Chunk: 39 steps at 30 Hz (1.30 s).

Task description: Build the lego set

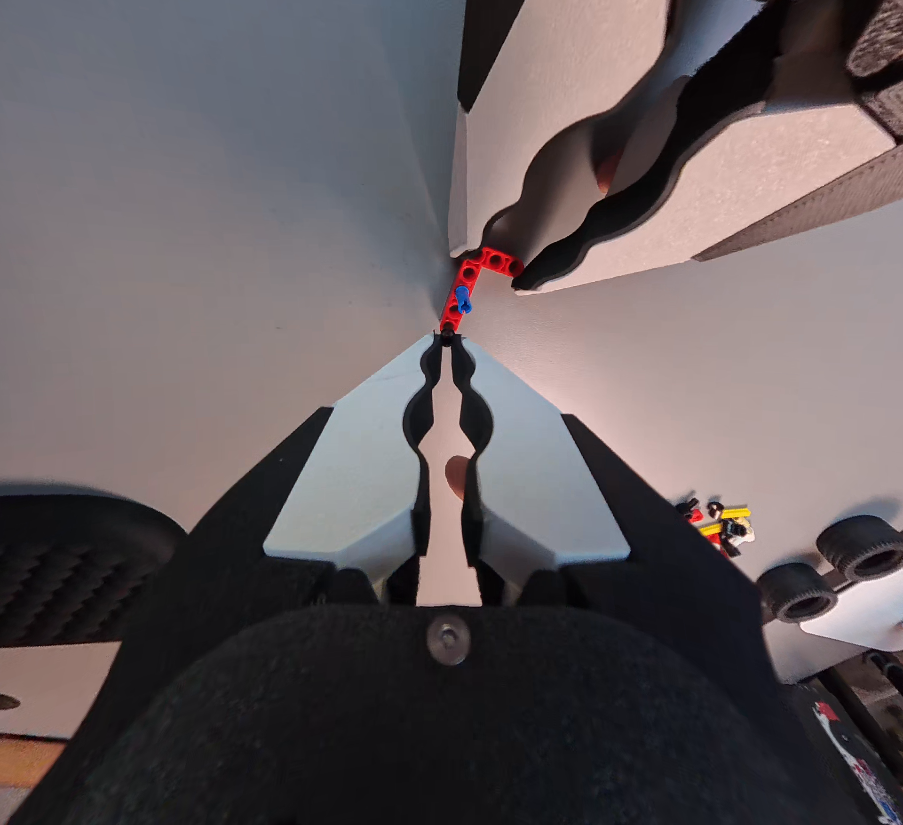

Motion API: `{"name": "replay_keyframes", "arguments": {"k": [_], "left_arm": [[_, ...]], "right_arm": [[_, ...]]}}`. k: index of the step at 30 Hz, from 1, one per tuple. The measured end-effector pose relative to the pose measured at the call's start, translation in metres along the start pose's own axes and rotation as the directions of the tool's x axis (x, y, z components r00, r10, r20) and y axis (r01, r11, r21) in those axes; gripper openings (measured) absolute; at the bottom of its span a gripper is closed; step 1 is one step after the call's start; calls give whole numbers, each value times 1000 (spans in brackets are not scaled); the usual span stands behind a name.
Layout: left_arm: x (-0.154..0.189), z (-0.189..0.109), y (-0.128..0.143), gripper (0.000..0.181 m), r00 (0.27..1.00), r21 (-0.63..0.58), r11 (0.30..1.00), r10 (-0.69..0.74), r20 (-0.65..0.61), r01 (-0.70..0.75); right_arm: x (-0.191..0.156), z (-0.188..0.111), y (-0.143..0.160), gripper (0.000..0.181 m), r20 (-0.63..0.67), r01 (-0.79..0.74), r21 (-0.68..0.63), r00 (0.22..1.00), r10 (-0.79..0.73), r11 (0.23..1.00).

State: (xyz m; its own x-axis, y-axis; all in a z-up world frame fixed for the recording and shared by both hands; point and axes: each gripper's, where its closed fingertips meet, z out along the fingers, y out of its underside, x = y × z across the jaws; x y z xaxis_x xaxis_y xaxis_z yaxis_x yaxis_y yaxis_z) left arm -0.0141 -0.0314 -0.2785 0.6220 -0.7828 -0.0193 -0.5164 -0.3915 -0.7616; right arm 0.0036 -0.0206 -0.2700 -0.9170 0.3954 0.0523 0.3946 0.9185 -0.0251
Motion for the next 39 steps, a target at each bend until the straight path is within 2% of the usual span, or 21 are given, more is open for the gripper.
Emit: {"name": "replay_keyframes", "arguments": {"k": [11,18,24,28,31,33,39], "left_arm": [[-1,0,0,23,1000,8,1000,-20,-17,20],[-2,0,0,23,1000,6,1000,-13,-2,13],[-1,0,-1,23,1000,6,1000,-8,-2,8],[-2,1,0,23,1000,6,1000,2,9,-2],[-1,1,0,23,1000,6,1000,4,10,-4],[-1,1,0,23,1000,6,1000,2,6,-2],[-1,1,0,23,1000,6,1000,3,14,-3]], "right_arm": [[0,2,-3,2,37,12,71,999,-15,997],[1,8,2,1,41,-81,175,996,75,981],[1,8,2,2,54,-129,150,991,122,980],[2,7,3,3,-24,-159,210,985,168,965],[0,-3,1,18,-17,-240,323,966,259,915],[3,-8,0,15,-28,-274,377,951,307,885],[5,-1,-2,3,-16,-303,411,940,339,860]]}}
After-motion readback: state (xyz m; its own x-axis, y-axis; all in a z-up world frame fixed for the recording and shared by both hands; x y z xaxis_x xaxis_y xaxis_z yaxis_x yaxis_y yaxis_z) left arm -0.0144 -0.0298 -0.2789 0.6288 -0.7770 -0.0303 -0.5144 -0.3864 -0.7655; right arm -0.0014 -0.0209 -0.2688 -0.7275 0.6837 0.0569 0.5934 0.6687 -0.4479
